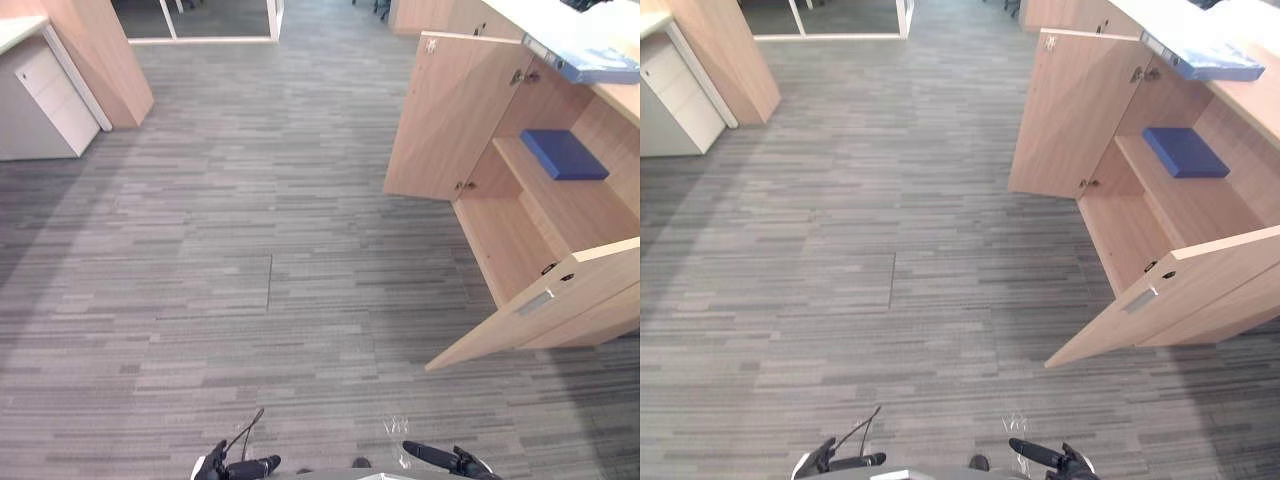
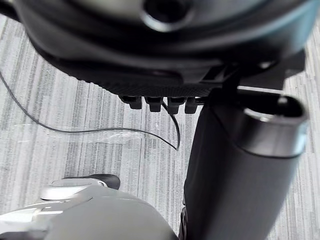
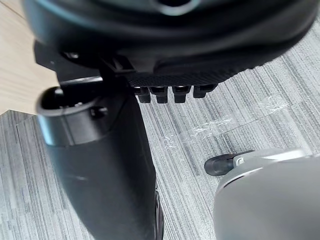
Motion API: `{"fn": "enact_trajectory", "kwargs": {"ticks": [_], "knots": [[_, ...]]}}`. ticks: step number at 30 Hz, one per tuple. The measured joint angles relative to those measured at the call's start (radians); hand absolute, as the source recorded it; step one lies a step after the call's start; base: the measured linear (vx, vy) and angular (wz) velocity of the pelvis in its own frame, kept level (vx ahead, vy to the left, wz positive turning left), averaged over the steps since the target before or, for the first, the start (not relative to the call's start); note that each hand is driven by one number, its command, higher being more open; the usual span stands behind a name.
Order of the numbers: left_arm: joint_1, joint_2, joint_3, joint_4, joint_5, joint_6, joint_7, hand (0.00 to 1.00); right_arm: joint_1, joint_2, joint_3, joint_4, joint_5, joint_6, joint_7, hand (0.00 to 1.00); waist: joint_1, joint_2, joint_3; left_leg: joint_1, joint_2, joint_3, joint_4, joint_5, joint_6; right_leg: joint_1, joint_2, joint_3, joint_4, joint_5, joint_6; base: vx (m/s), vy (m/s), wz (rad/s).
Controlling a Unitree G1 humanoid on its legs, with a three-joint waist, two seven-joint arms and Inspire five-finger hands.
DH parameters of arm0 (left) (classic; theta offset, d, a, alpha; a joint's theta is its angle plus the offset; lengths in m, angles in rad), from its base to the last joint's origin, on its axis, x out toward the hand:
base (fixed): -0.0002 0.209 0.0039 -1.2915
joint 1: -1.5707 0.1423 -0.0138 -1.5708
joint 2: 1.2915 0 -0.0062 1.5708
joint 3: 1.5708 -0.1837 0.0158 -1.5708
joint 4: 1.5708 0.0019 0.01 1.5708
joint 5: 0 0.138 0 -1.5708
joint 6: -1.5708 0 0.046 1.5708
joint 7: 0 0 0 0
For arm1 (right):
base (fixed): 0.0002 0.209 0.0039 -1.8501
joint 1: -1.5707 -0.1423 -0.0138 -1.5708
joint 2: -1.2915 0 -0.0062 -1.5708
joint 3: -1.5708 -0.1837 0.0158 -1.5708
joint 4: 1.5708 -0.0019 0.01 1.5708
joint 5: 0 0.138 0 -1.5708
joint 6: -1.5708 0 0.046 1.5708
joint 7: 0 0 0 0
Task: Walk over to the cabinet, pick up the folder, carry it to the office cabinet, place the folder inside the office cabinet, then close the office cabinet door
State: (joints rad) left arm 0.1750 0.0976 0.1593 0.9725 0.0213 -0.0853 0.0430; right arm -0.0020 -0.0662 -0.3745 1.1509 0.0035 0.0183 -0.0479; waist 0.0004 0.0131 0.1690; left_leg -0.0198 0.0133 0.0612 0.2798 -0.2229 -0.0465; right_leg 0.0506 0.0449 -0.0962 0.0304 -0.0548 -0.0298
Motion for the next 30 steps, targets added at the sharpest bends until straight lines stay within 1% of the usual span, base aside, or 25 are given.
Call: {"fn": "enact_trajectory", "kwargs": {"ticks": [2, 3, 4, 6, 9, 10, 11, 12, 13, 14, 15, 16, 17, 18, 19, 20, 21, 22, 23, 24, 25, 26, 27, 28, 30], "knots": [[0.017, -0.006, 0.002, -0.07, -0.01, 0.0, -0.002, 1.0, 0.0, 0.009, 0.009, -0.025, 0.0, 0.0, -0.005, 1.0, 0.011, 0.002, 0.012, -0.094, 0.037, 0.044, 0.243, -0.031, -0.018, 0.002, 0.006, -0.005, 0.036, -0.041, -0.02, -0.05, -0.019, -0.01], [0.038, -0.01, 0.002, -0.137, -0.016, -0.002, -0.003, 1.0, 0.001, 0.016, 0.03, -0.038, -0.001, 0.0, -0.007, 1.0, 0.026, 0.005, 0.015, -0.186, 0.072, 0.07, 0.441, -0.008, -0.005, 0.007, 0.012, -0.003, 0.058, -0.059, -0.03, 0.04, -0.04, -0.08], [0.057, -0.019, 0.002, -0.192, -0.025, -0.007, -0.007, 1.0, -0.001, 0.021, 0.054, -0.046, -0.001, 0.001, -0.008, 1.0, 0.037, 0.01, 0.021, -0.262, 0.104, 0.071, 0.568, -0.033, 0.017, 0.014, 0.018, 0.0, 0.083, -0.081, -0.038, 0.11, -0.039, -0.07], [0.071, -0.025, -0.002, -0.227, -0.039, -0.017, -0.011, 1.0, -0.006, 0.026, 0.064, -0.047, -0.004, 0.003, -0.008, 1.0, 0.048, 0.01, 0.021, -0.323, 0.123, 0.07, 0.596, -0.049, 0.017, 0.025, 0.005, 0.009, 0.096, -0.101, -0.037, 0.22, 0.026, -0.1], [0.077, -0.025, -0.005, -0.24, -0.1, -0.031, -0.033, 1.0, -0.038, 0.021, 0.064, -0.034, -0.002, 0.003, -0.008, 1.0, 0.068, 0.009, 0.02, -0.4, 0.116, 0.055, 0.4, -0.036, 0.007, 0.04, -0.056, 0.052, 0.093, -0.136, -0.002, 0.27, 0.129, -0.3], [0.074, -0.025, -0.005, -0.24, -0.104, -0.036, -0.038, 1.0, -0.053, 0.017, 0.065, -0.015, -0.002, 0.003, -0.007, 1.0, 0.069, 0.008, 0.02, -0.416, 0.098, 0.021, 0.27, 0.004, -0.014, 0.057, -0.091, 0.069, 0.091, -0.159, 0.018, 0.39, 0.24, -0.28], [0.073, -0.025, -0.007, -0.24, -0.107, -0.036, -0.038, 1.0, -0.055, 0.017, 0.065, -0.011, -0.002, 0.004, -0.008, 1.0, 0.069, 0.008, 0.021, -0.419, 0.094, 0.011, 0.235, 0.016, -0.017, 0.062, -0.098, 0.073, 0.089, -0.164, 0.023, 0.46, 0.294, -0.39], [0.071, -0.025, -0.008, -0.238, -0.109, -0.036, -0.033, 1.0, -0.063, 0.01, 0.065, 0.004, -0.002, 0.007, -0.008, 1.0, 0.072, 0.008, 0.021, -0.418, 0.09, -0.024, 0.034, 0.112, -0.035, 0.098, -0.139, 0.093, 0.076, -0.197, 0.054, 0.5, 0.347, -0.45], [0.07, -0.025, -0.015, -0.23, -0.106, -0.036, -0.025, 1.0, -0.06, 0.006, 0.06, 0.012, -0.002, 0.005, -0.008, 1.0, 0.074, 0.014, 0.02, -0.401, 0.1, -0.033, -0.111, 0.173, -0.066, 0.139, -0.166, 0.101, 0.056, -0.215, 0.081, 0.49, 0.365, -0.54], [0.068, -0.025, -0.019, -0.218, -0.1, -0.037, -0.02, 1.0, -0.06, 0.002, 0.059, 0.027, -0.002, 0.003, -0.008, 1.0, 0.076, 0.02, 0.018, -0.397, 0.11, -0.032, -0.139, 0.21, -0.083, 0.165, -0.176, 0.107, 0.049, -0.222, 0.091, 0.5, 0.395, -0.47], [0.035, -0.019, -0.019, -0.182, -0.098, -0.036, -0.019, 1.0, -0.059, 0.001, 0.039, 0.054, -0.003, 0.003, -0.008, 1.0, 0.077, 0.01, 0.017, -0.379, 0.092, -0.015, -0.106, 0.346, -0.069, 0.195, -0.211, 0.108, 0.059, -0.222, 0.097, 0.48, 0.402, -0.5], [0.025, -0.002, -0.018, -0.167, -0.085, -0.033, -0.02, 1.0, -0.065, 0.026, 0.028, 0.064, -0.003, 0.004, -0.002, 1.0, 0.078, -0.018, 0.0, -0.391, 0.063, -0.015, -0.049, 0.331, -0.037, 0.167, -0.244, 0.111, 0.108, -0.19, 0.075, 0.49, 0.399, -0.46], [0.025, 0.006, -0.016, -0.163, -0.077, -0.033, -0.021, 1.0, -0.063, 0.04, 0.011, 0.063, -0.003, 0.002, 0.002, 1.0, 0.077, -0.03, -0.012, -0.401, 0.05, -0.005, -0.011, 0.298, -0.011, 0.148, -0.259, 0.112, 0.142, -0.167, 0.069, 0.52, 0.389, -0.46], [0.024, 0.016, -0.013, -0.162, -0.069, -0.031, -0.023, 1.0, -0.06, 0.048, -0.013, 0.072, -0.003, 0.003, 0.006, 1.0, 0.068, -0.05, -0.02, -0.401, 0.029, 0.025, 0.078, 0.232, 0.035, 0.129, -0.304, 0.121, 0.226, -0.132, 0.117, 0.67, 0.46, -0.4], [0.024, 0.018, 0.004, -0.156, -0.068, -0.022, -0.022, 1.0, -0.049, 0.047, -0.057, 0.079, -0.003, 0.006, 0.01, 1.0, 0.069, -0.071, -0.031, -0.369, -0.006, 0.061, 0.139, 0.173, 0.065, 0.109, -0.353, 0.129, 0.34, -0.095, 0.144, 0.57, 0.384, -0.4], [0.024, 0.018, 0.012, -0.146, -0.069, -0.018, -0.019, 1.0, -0.046, 0.044, -0.08, 0.079, -0.002, 0.007, 0.011, 1.0, 0.068, -0.076, -0.038, -0.346, -0.025, 0.075, 0.15, 0.153, 0.081, 0.089, -0.377, 0.13, 0.414, -0.061, 0.144, 0.57, 0.374, -0.38], [0.025, 0.013, 0.015, -0.133, -0.069, -0.013, -0.012, 1.0, -0.045, 0.033, -0.107, 0.077, -0.001, 0.007, 0.013, 1.0, 0.062, -0.074, -0.041, -0.296, -0.047, 0.091, 0.145, 0.125, 0.104, 0.044, -0.409, 0.125, 0.532, 0.028, 0.13, 0.44, 0.283, -0.3], [0.027, 0.011, 0.013, -0.12, -0.069, -0.009, -0.005, 1.0, -0.046, 0.026, -0.12, 0.07, 0.0, 0.008, 0.014, 1.0, 0.054, -0.067, -0.043, -0.24, -0.065, 0.105, 0.114, 0.104, 0.119, -0.008, -0.44, 0.116, 0.656, 0.142, 0.086, 0.61, 0.406, -0.31], [0.029, 0.01, 0.014, -0.112, -0.069, -0.001, -0.002, 1.0, -0.043, 0.027, -0.12, 0.041, 0.001, -0.001, 0.006, 1.0, 0.041, -0.065, -0.038, -0.162, -0.087, 0.12, 0.057, 0.094, 0.132, -0.101, -0.488, 0.073, 0.88, 0.168, 0.023, 0.57, 0.358, -0.27], [0.037, 0.005, 0.012, -0.111, -0.069, 0.008, 0.0, 1.0, -0.04, 0.022, -0.114, -0.01, 0.004, -0.004, 0.0, 1.0, 0.032, -0.057, -0.034, -0.078, -0.099, 0.124, -0.011, 0.094, 0.132, -0.178, -0.525, -0.014, 1.052, 0.127, -0.022, 0.44, 0.258, -0.27], [0.041, 0.001, 0.01, -0.111, -0.069, 0.011, 0.0, 1.0, -0.043, 0.019, -0.107, -0.029, 0.003, 0.001, -0.004, 1.0, 0.029, -0.048, -0.031, -0.036, -0.095, 0.128, -0.042, 0.094, 0.132, -0.205, -0.529, -0.061, 1.102, 0.102, -0.025, 0.41, 0.196, -0.41], [0.051, -0.007, 0.001, -0.112, -0.069, 0.012, 0.0, 1.0, -0.043, 0.019, -0.072, -0.064, 0.005, 0.0, -0.008, 1.0, 0.029, -0.028, -0.021, 0.034, -0.08, 0.143, -0.092, 0.093, 0.131, -0.247, -0.524, -0.148, 1.14, 0.045, -0.019, 0.35, 0.149, -0.54], [0.055, -0.008, -0.002, -0.114, -0.067, 0.013, -0.002, 1.0, -0.043, 0.025, -0.046, -0.098, 0.01, -0.003, -0.009, 1.0, 0.028, -0.023, -0.017, 0.078, -0.072, 0.161, -0.125, 0.091, 0.127, -0.278, -0.521, -0.214, 1.128, -0.011, -0.003, 0.38, 0.138, -0.79], [0.056, 0.0, -0.015, -0.114, -0.049, 0.021, -0.006, 1.0, -0.048, 0.041, 0.007, -0.136, 0.025, -0.009, -0.008, 1.0, 0.028, -0.023, -0.014, 0.125, -0.06, 0.192, -0.154, 0.083, 0.113, -0.321, -0.512, -0.333, 1.041, -0.082, 0.021, 0.29, 0.08, -0.69], [0.051, 0.01, -0.036, -0.115, -0.034, 0.025, -0.01, 1.0, -0.065, 0.057, 0.032, -0.142, 0.038, -0.015, -0.008, 1.0, 0.024, -0.023, -0.005, 0.158, -0.046, 0.209, -0.161, 0.072, 0.095, -0.33, -0.484, -0.443, 0.874, -0.116, 0.037, 0.29, -0.014, -0.48]]}}
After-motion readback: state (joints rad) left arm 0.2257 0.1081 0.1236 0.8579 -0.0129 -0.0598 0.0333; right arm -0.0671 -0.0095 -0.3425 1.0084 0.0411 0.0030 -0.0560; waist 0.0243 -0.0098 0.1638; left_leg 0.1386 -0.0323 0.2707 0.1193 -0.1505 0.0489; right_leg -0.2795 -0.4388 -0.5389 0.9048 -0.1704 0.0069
